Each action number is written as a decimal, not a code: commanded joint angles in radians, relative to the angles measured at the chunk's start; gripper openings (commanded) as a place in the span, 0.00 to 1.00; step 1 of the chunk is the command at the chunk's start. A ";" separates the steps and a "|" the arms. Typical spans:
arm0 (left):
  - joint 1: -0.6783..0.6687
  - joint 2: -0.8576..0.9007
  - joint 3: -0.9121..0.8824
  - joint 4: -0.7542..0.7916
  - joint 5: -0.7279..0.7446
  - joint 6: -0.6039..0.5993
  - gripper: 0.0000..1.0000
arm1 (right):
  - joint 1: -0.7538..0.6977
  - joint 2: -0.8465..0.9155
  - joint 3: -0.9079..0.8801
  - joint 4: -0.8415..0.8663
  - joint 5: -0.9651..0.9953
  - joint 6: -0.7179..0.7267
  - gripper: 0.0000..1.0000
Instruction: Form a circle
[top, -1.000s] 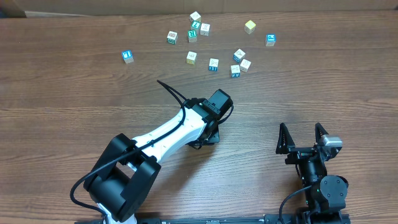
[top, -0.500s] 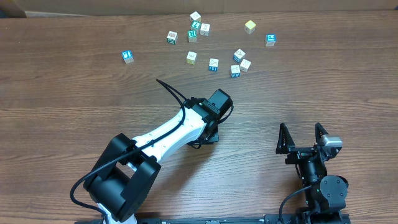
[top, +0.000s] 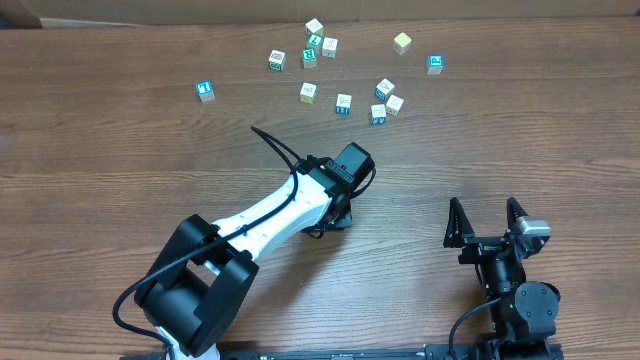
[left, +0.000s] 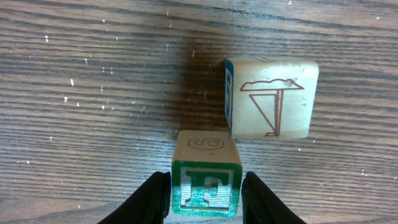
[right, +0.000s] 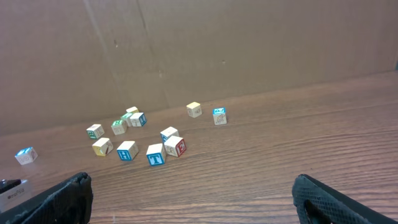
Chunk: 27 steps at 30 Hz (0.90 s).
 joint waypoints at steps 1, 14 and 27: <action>0.005 0.001 -0.010 0.002 -0.023 -0.003 0.33 | -0.006 -0.010 -0.010 0.006 -0.009 -0.014 1.00; 0.005 0.001 -0.010 0.004 -0.023 -0.003 0.28 | -0.006 -0.010 -0.010 0.006 -0.009 -0.014 1.00; 0.005 0.001 -0.010 0.004 -0.039 -0.003 0.30 | -0.006 -0.010 -0.010 0.006 -0.009 -0.014 1.00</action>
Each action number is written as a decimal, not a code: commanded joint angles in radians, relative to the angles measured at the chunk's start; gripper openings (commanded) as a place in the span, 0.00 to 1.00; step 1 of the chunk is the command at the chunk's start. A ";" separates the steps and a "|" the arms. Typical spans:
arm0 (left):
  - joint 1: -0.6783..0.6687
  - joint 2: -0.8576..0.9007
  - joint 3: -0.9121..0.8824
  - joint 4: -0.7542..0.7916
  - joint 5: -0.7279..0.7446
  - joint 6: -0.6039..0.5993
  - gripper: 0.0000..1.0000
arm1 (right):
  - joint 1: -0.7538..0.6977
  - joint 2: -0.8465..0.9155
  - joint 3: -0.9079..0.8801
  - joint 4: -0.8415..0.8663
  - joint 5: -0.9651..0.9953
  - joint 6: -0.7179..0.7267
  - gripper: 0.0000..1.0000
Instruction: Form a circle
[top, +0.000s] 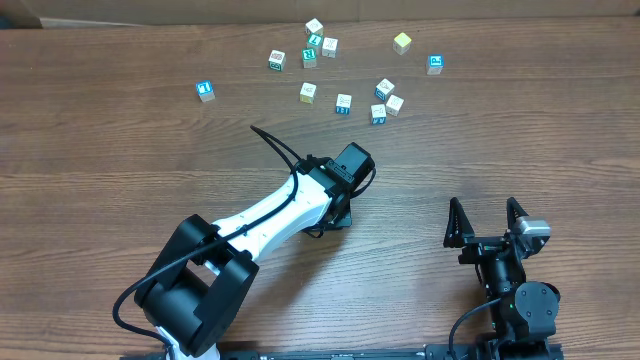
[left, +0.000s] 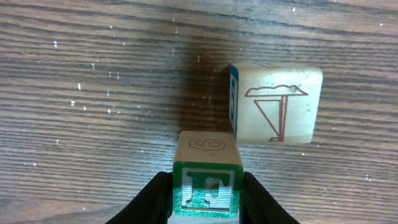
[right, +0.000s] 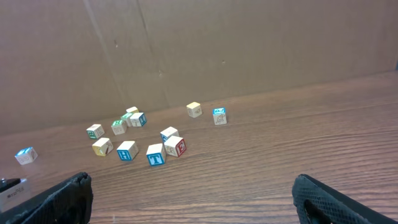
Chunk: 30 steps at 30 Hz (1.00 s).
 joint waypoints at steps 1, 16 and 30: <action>0.005 0.001 -0.010 0.003 -0.022 -0.003 0.30 | -0.006 -0.010 -0.010 0.006 -0.009 -0.014 1.00; 0.005 0.001 -0.010 0.003 -0.024 -0.003 0.47 | -0.006 -0.010 -0.010 0.006 -0.009 -0.014 1.00; 0.006 -0.003 0.093 -0.042 0.110 0.084 0.43 | -0.006 -0.010 -0.010 0.006 -0.009 -0.014 1.00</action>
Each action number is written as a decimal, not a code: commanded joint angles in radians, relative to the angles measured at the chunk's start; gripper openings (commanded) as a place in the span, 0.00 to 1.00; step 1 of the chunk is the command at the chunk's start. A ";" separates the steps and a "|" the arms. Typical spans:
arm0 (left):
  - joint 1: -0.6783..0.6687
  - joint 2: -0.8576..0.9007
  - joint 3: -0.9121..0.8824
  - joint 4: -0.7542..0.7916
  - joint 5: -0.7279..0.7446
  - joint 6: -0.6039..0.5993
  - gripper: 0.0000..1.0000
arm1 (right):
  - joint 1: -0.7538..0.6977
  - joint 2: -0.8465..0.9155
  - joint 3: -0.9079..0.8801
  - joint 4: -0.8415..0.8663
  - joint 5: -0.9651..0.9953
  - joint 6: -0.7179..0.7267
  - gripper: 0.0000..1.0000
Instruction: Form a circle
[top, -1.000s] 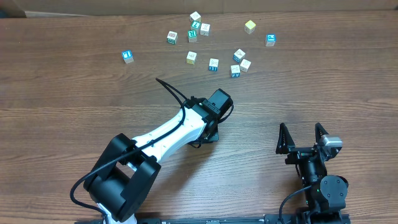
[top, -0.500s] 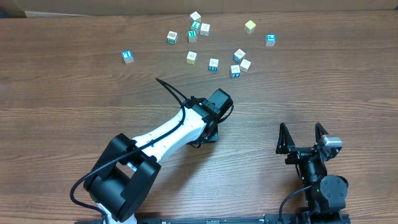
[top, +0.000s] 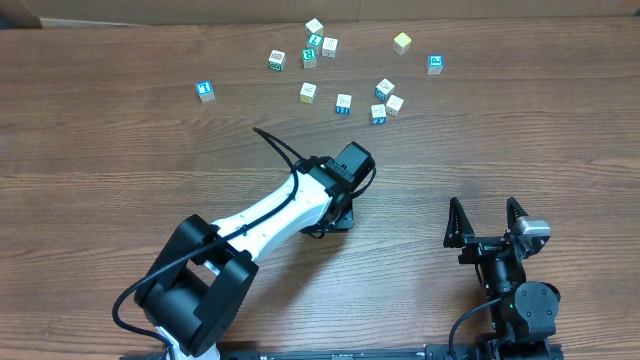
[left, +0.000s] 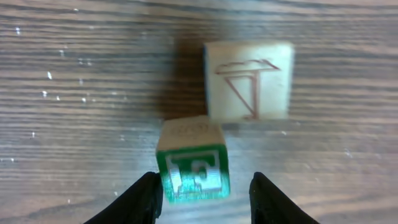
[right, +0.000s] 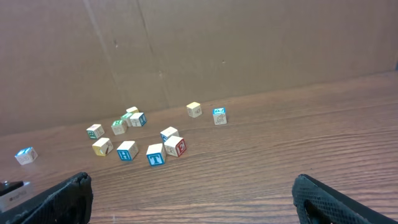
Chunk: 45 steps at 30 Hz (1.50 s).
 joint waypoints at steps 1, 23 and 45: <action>0.006 -0.003 0.100 -0.039 0.035 0.047 0.43 | -0.006 -0.010 -0.010 0.006 -0.009 -0.014 1.00; 0.063 0.000 0.218 -0.225 0.027 0.085 0.55 | -0.006 -0.010 -0.010 0.006 -0.009 -0.014 1.00; 0.034 0.001 0.003 -0.015 0.032 0.045 0.54 | -0.006 -0.010 -0.010 0.006 -0.009 -0.014 1.00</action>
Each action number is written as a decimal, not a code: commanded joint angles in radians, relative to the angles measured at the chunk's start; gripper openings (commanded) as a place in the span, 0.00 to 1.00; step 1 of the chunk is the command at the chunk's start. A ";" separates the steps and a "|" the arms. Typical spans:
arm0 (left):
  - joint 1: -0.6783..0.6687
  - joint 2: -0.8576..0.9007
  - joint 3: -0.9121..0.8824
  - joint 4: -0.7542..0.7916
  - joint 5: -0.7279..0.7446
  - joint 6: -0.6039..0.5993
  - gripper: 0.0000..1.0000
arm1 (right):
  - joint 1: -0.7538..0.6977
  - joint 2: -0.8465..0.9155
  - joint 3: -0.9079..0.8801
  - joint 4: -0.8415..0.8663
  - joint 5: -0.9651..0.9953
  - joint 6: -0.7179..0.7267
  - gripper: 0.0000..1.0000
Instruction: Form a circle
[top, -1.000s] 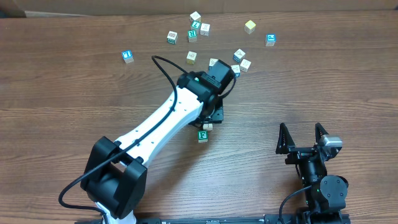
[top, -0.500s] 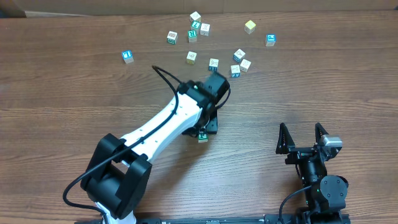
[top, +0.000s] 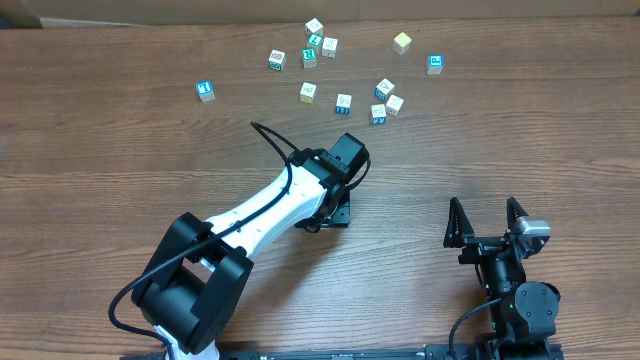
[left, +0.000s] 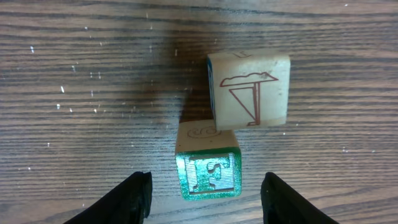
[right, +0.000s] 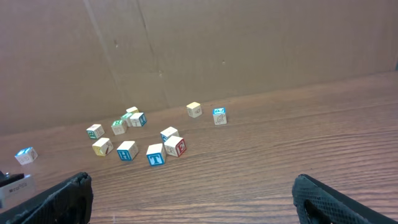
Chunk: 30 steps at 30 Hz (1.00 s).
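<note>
In the left wrist view a green-faced letter block (left: 208, 173) rests on the wood, touching a pale block with a red line drawing (left: 250, 89) just beyond it. My left gripper (left: 205, 202) hangs open above the green block, its black fingers (left: 132, 198) spread wide on either side and clear of it. In the overhead view the left arm's wrist (top: 340, 165) hides both blocks. Several more letter blocks (top: 343, 103) lie scattered at the far side. My right gripper (right: 193, 202) is open near the front edge, with nothing between its fingers.
The scattered blocks spread from a blue one (top: 205, 90) at the far left to a blue one (top: 435, 64) and a yellow one (top: 402, 42) at the far right. A cardboard wall (right: 217, 43) stands behind the table.
My left gripper's fingers have spread wider and it stands higher; the green block and the pale block look smaller and lie square to each other. The right arm has not moved.
My left gripper was shut on the green block, held down beside the pale drawn block, and stayed so at the following moment. Then its fingers had parted and the block sat free, slightly skewed. Now the gripper stands wide open above the two touching blocks.
</note>
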 joint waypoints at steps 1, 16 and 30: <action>-0.005 0.001 -0.018 0.006 0.006 -0.023 0.54 | -0.006 -0.010 -0.010 0.006 -0.009 -0.014 1.00; -0.008 0.001 -0.058 0.059 0.004 -0.026 0.36 | -0.006 -0.010 -0.010 0.006 -0.009 -0.014 1.00; -0.008 0.001 -0.058 0.040 0.004 -0.042 0.33 | -0.006 -0.010 -0.010 0.006 -0.009 -0.014 1.00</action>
